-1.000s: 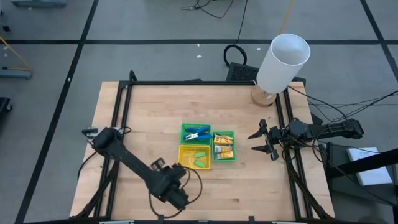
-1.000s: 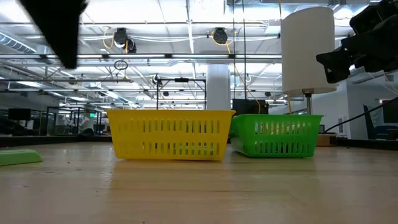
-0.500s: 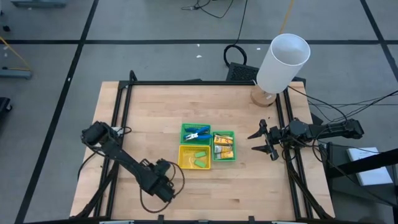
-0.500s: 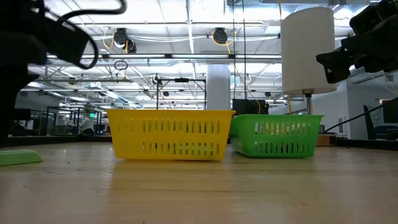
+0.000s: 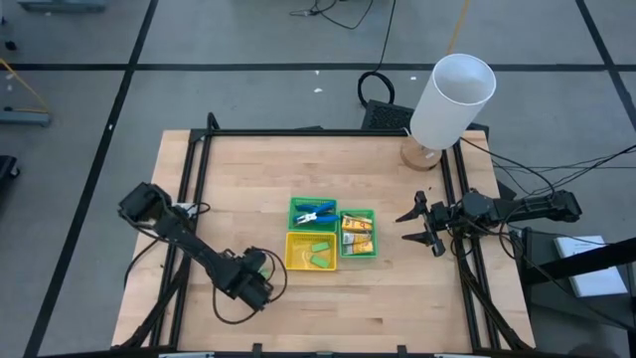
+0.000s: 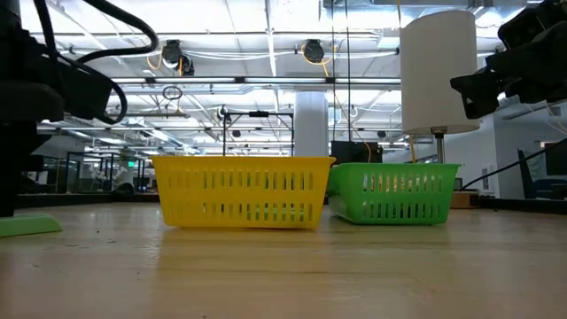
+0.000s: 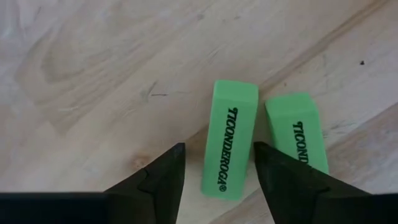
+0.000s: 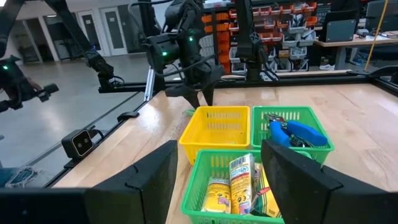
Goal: Pick & Place School Supplies
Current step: Put the green eraser into the yellow bin
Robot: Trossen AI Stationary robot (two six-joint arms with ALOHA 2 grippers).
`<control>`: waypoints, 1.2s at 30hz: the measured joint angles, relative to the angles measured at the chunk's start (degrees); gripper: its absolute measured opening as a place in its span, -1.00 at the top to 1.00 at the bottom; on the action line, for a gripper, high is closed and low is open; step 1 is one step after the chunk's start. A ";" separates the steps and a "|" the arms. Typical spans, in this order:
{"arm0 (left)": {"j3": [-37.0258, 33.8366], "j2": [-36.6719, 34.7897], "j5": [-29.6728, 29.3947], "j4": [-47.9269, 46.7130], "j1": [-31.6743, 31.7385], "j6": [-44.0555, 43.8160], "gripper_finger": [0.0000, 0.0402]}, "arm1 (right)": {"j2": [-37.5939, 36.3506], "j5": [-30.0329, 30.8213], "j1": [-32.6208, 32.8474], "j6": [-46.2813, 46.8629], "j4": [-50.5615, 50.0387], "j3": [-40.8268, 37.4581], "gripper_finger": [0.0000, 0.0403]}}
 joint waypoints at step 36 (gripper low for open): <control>-0.38 -7.69 -8.25 2.05 2.20 4.07 0.60 | 0.00 0.01 0.00 0.00 0.00 0.01 -0.12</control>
